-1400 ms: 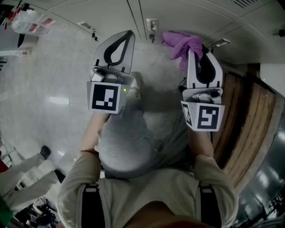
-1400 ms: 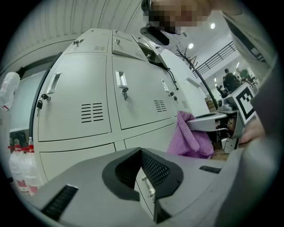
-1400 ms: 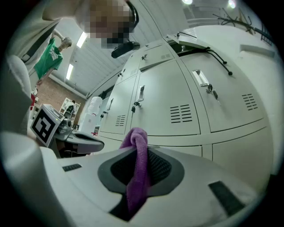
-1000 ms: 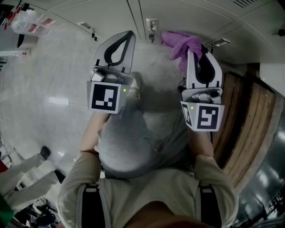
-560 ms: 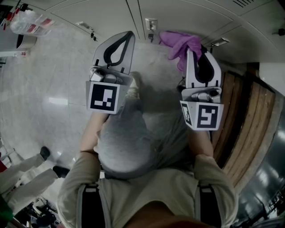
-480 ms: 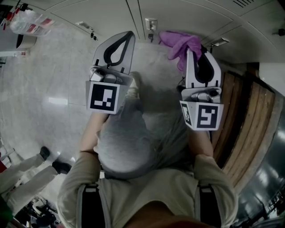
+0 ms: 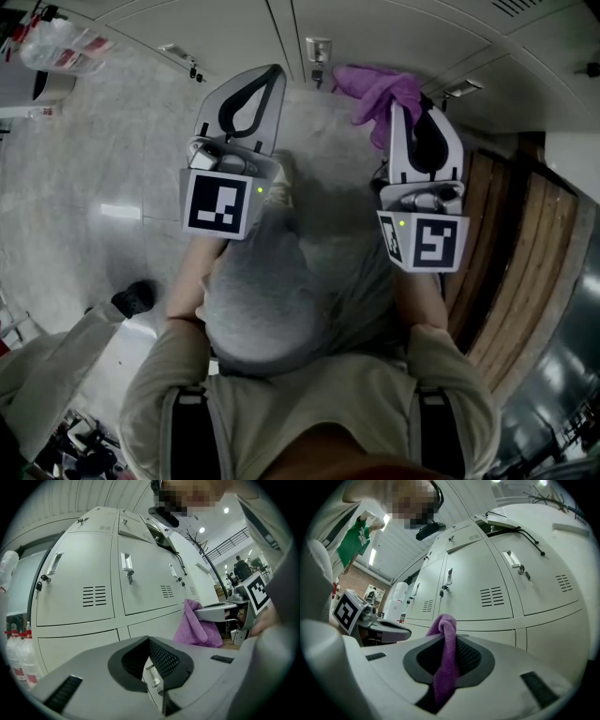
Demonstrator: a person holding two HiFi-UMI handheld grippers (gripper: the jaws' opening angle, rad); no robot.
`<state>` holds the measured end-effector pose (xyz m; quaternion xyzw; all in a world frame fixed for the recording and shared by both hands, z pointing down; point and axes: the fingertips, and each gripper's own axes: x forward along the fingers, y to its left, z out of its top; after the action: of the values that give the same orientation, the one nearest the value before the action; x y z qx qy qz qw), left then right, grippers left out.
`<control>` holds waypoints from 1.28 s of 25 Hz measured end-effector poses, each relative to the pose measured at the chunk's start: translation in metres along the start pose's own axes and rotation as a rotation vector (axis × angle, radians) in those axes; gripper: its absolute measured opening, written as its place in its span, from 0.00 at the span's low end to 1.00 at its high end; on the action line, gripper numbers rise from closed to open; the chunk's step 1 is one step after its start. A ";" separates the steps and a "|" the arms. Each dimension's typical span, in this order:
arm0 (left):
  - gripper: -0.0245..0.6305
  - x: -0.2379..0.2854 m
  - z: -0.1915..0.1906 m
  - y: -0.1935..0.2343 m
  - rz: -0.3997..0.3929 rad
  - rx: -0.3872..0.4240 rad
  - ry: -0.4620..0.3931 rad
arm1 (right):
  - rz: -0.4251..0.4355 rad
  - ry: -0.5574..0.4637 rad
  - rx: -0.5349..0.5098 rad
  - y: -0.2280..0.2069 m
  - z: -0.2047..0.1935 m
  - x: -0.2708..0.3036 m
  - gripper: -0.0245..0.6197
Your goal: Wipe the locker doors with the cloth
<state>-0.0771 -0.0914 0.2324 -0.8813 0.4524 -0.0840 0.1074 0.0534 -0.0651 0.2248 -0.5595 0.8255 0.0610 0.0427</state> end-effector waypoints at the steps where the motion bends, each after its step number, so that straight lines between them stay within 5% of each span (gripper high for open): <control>1: 0.04 0.000 0.000 0.000 0.000 0.000 0.001 | 0.000 0.000 0.002 0.000 0.000 0.001 0.12; 18: 0.04 0.025 0.003 0.027 0.022 -0.001 -0.007 | 0.061 0.006 -0.114 0.013 0.017 0.065 0.12; 32: 0.04 0.049 -0.052 0.029 0.024 -0.015 0.047 | 0.103 0.092 -0.170 0.029 -0.043 0.129 0.12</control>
<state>-0.0838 -0.1533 0.2770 -0.8744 0.4659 -0.0999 0.0909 -0.0215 -0.1791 0.2514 -0.5200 0.8462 0.1070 -0.0460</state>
